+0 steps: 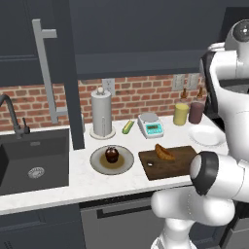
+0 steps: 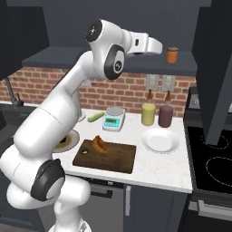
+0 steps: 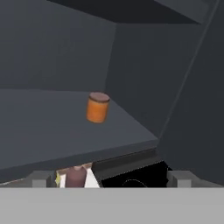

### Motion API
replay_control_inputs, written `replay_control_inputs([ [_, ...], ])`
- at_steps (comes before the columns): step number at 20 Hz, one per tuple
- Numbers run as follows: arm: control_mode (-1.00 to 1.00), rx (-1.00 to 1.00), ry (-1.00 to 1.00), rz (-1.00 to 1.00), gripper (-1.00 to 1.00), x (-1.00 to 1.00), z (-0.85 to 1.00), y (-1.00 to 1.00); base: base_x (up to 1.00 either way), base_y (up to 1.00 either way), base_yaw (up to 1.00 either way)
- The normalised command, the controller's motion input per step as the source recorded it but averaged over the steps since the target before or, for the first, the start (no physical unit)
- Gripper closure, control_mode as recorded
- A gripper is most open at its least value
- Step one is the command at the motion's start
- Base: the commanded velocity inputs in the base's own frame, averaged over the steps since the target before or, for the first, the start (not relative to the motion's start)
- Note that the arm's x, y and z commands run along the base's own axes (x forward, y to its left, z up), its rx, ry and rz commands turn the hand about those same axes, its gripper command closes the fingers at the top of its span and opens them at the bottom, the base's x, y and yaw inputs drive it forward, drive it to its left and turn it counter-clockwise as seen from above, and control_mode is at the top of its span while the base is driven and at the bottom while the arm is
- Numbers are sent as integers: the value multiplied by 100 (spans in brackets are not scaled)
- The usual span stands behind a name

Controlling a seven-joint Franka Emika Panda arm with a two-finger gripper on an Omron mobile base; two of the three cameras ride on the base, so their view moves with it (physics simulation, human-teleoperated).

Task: From the different types of pastries on the counter, select a croissant and place it on the cutting board. Then retrieve a jar of jam from the cabinet and place it alongside the croissant on the cutting board.

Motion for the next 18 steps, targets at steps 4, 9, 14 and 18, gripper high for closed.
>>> replay_control_inputs([
  [4, -100, 0, -7, 14, -100, 15, -4, -38, 0, 0, 0],
  [9, -100, 0, -4, 5, -100, 15, -1, -21, 0, 0, 0],
  [14, -100, 0, 0, -1, -100, 28, 0, 0, 0, 0, 0],
  [18, -100, 0, 0, -3, -100, 36, 0, 0, 0, 0, 0],
])
